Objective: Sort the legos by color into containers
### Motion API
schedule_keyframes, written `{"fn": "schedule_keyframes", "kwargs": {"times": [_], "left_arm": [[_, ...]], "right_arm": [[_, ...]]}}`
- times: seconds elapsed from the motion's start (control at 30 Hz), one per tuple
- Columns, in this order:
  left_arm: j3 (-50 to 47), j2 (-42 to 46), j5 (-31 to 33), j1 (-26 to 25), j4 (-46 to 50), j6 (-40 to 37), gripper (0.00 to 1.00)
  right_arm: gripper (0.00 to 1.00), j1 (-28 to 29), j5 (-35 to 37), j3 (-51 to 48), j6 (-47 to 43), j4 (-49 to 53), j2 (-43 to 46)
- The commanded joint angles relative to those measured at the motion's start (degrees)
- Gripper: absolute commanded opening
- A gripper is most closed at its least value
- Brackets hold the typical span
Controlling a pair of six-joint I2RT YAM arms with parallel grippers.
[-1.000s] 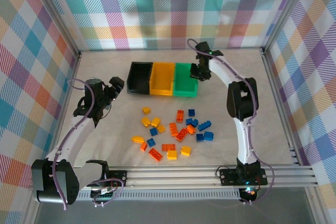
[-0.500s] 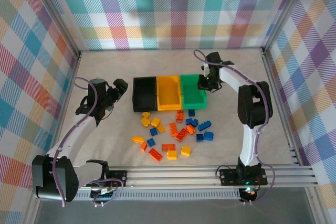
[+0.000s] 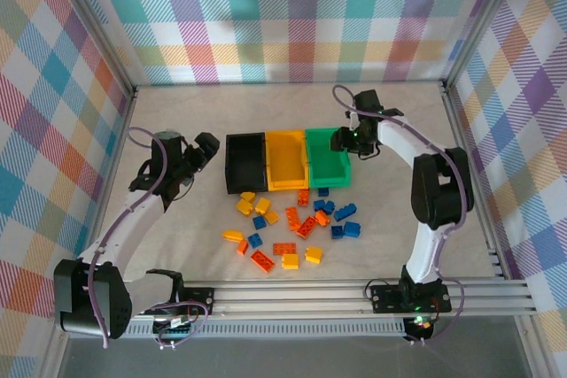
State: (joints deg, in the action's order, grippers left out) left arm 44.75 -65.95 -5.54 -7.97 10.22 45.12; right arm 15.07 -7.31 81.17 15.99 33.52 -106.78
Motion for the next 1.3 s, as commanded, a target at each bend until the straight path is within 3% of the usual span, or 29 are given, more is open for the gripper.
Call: {"fn": "schedule_keyframes", "kwargs": {"times": [0.0, 0.23, 0.5, 0.67, 0.87, 1.27], "left_arm": [[2.5, 0.2, -0.9, -1.7, 1.6, -1.8, 1.00], [0.8, 1.3, -2.9, -3.3, 2.2, -1.0, 1.00], [-1.1, 1.5, -3.8, -4.5, 0.7, 0.1, 1.00], [-2.2, 0.7, -3.8, -4.6, -0.5, 0.6, 1.00], [-2.7, 1.1, -3.9, -4.6, -0.2, 0.7, 1.00], [-4.5, 1.0, -3.9, -4.7, -1.7, 0.6, 1.00]], "right_arm": [[0.63, 0.5, 1.0, -5.2, 6.7, -3.4, 8.0], [0.65, 1.8, 5.2, -25.9, 13.8, -2.6, 23.5], [0.66, 7.2, 6.7, -36.8, 16.4, 1.7, 34.4], [0.70, 8.5, 2.8, -38.0, 18.3, -1.0, 31.3], [0.69, 13.8, 8.9, -38.0, 23.1, 1.5, 32.6], [0.70, 15.4, 11.7, -39.5, 21.4, 7.7, 29.7]]}}
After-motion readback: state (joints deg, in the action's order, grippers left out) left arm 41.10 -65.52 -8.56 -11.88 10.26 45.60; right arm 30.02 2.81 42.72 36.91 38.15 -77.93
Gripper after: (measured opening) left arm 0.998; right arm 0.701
